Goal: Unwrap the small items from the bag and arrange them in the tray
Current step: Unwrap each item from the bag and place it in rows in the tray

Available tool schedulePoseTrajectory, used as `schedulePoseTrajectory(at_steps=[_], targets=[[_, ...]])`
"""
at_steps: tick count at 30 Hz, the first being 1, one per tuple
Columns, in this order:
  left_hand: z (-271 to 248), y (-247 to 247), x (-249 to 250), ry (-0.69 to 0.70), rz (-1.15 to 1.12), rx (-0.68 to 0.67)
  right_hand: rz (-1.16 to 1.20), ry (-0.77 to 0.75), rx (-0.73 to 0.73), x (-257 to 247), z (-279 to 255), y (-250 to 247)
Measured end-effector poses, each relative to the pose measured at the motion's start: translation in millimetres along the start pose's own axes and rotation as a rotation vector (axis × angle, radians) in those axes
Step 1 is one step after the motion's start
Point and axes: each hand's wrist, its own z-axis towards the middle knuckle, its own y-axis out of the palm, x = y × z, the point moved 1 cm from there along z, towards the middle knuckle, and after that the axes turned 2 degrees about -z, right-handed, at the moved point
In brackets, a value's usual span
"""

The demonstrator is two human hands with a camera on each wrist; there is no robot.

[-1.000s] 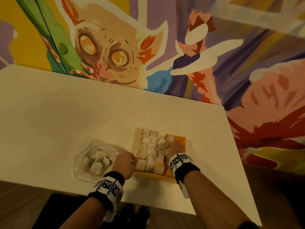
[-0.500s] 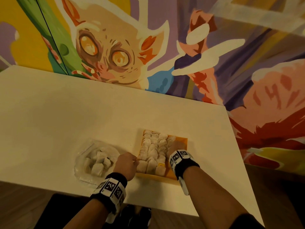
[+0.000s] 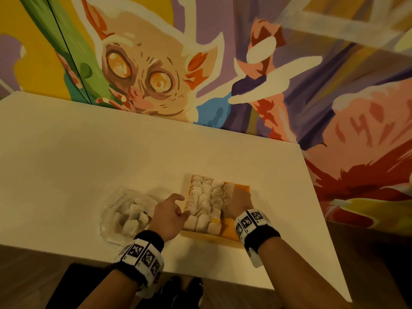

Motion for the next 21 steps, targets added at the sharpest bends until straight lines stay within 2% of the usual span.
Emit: schedulePoseTrajectory(at_steps=[2, 4, 7, 9, 14, 18, 21], targets=[[-4.6, -5.2, 8.7, 0.042, -0.058, -0.044, 0.224, -0.055, 0.081, -3.2, -17.7, -4.1], [-9.5, -7.3, 17.0, 0.089, -0.113, -0.104, 0.484, -0.178, 0.124, -10.9, -35.6, -3.3], [-16.7, -7.5, 26.1, 0.136, -0.25, -0.179, 0.672, -0.382, 0.049, -33.8, -69.3, -10.3], [-22.1, -8.2, 31.2, 0.189, -0.272, -0.223, 0.699, -0.436, -0.003, -42.2, -85.9, -12.8], [-35.5, -12.7, 35.8, 0.223, -0.326, -0.308, 0.672, -0.429, 0.039, -43.8, -101.5, -14.1], [-48.0, -15.5, 43.8, 0.163, -0.376, -0.401, 0.785, -0.442, -0.023, -45.4, -110.5, -9.2], [-58.9, -14.4, 53.2, 0.123, -0.503, -0.518, 0.846, -0.324, 0.028, -42.0, -112.1, -3.7]])
